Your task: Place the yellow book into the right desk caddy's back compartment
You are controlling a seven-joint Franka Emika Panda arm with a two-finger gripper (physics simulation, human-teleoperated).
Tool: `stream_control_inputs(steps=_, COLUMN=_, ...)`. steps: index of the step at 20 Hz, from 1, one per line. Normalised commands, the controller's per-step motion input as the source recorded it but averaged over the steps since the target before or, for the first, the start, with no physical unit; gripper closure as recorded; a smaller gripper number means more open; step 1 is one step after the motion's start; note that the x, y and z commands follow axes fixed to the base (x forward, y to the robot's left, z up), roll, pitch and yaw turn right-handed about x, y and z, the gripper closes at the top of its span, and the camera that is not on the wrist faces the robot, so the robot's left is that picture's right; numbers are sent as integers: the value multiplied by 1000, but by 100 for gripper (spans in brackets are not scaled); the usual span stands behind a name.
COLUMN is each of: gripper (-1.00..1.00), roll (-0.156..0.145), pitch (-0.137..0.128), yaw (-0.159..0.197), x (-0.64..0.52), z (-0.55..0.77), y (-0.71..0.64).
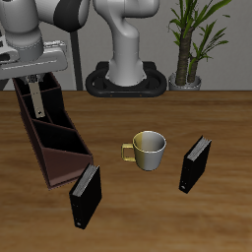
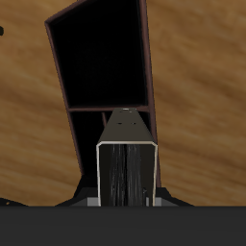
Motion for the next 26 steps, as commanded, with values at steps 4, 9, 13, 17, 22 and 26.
stream_control_inputs(steps=4, gripper=100, roll=-1, pitch=-7, yaw=-8, x=-29, z=-63, y=91)
stream_control_inputs(steps=9, gripper=100, roll=-44, pitch=-1, yaw=-11, x=-23, z=-63, y=48)
stream_control_inputs(steps=13, gripper=100, roll=-32, pitch=3, yaw=-12, x=-134, z=-15, y=-85)
stream_control_inputs(steps=17, gripper=100, roll=-6, pitch=-19, yaw=-1, x=-68, z=53, y=-84)
stream_control_inputs(steps=22, gripper=100, roll=-19, pitch=-11, yaw=6, x=-39, z=23, y=-90)
stream_control_inputs(steps=26, gripper=100, roll=-12, pitch=-14, yaw=-12, x=6, z=72, y=-77)
